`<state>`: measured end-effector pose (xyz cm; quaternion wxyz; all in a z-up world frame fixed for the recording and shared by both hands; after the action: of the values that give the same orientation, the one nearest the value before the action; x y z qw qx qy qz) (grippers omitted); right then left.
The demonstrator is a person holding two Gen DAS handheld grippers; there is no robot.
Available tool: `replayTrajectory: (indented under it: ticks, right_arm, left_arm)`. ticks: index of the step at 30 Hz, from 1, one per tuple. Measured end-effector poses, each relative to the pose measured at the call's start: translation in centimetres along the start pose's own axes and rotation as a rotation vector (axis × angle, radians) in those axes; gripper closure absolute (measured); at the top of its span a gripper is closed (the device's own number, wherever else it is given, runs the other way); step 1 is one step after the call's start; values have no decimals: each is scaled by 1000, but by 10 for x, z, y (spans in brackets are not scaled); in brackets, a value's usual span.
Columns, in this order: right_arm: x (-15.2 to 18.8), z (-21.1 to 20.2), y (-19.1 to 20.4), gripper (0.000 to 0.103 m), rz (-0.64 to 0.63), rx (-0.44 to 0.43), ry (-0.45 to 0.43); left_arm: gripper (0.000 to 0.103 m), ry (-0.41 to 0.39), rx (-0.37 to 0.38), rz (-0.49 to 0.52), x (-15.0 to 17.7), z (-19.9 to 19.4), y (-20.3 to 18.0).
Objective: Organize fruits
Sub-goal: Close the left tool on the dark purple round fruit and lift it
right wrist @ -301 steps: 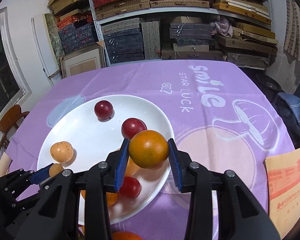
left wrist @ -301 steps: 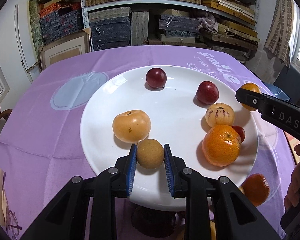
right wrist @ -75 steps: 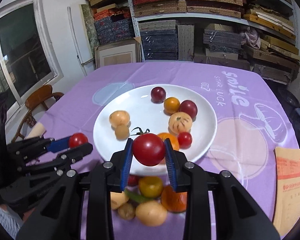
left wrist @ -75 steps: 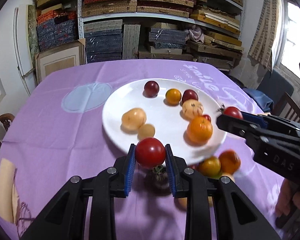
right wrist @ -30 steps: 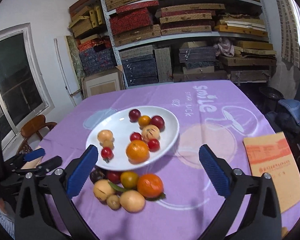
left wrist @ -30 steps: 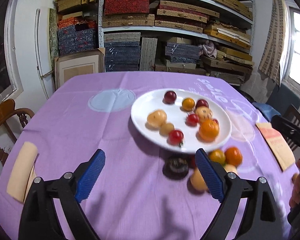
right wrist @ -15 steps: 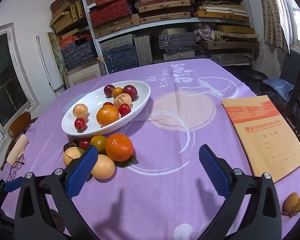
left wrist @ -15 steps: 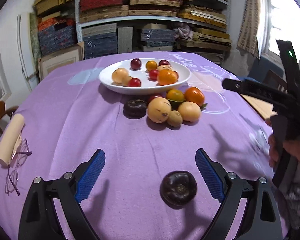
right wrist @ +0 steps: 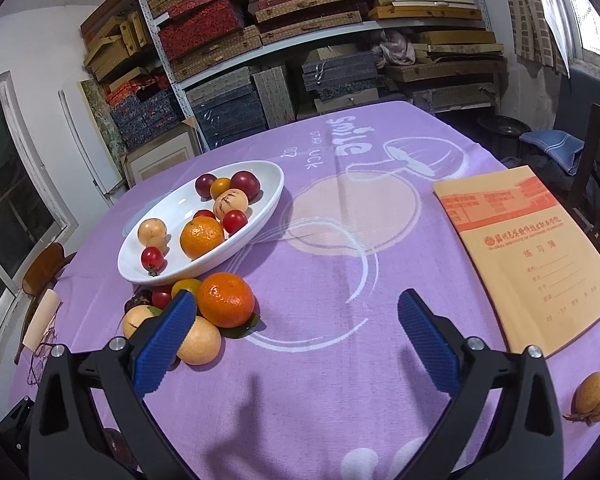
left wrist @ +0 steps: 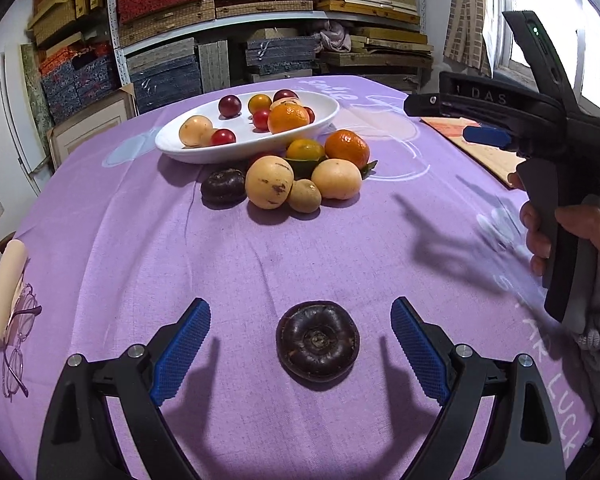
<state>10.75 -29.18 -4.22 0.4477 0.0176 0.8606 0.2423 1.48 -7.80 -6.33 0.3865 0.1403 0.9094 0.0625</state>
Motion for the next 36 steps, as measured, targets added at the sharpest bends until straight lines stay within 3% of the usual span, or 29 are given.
replayTrajectory:
  ticks: [8,14,17,19,22,30,36]
  right_arm:
    - [1,1,-1,4,7,0,6]
    - [2,2,-1,4,11,-2,9]
    - [2,2,-1,4,15,-4,8]
    - [2,3,-1,4,15,-4,10]
    - [3,3,-1,4,15,-6,12]
    - [8,5,9,4,-7,-27,32]
    - [17,11,39,4,-141,-52,68]
  left_arm:
    - [11,28,-36,-2,2,7,3]
    - [22,84,-35,-21,5,18,7]
    - [31,80,-29,0,7,16,3]
    - [45,80,-9,-1,9,15,1]
    - [58,82,4,-7,9,15,2]
    - [59,75,40,-48,5,14,9]
    - [59,42,-43,-125,-3,13,43]
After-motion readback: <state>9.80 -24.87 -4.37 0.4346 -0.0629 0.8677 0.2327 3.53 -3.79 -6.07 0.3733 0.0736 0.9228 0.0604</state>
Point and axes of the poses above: each gripper's, at about its wrist camera, not at the fingertips, and z roughly the way its jaws point, y to its left, x to its underside, the point moved 6 cm from there along z, roughly the way its jaws point, and after that the axes turned 13 degrees about -x, right-handed, at the moved point
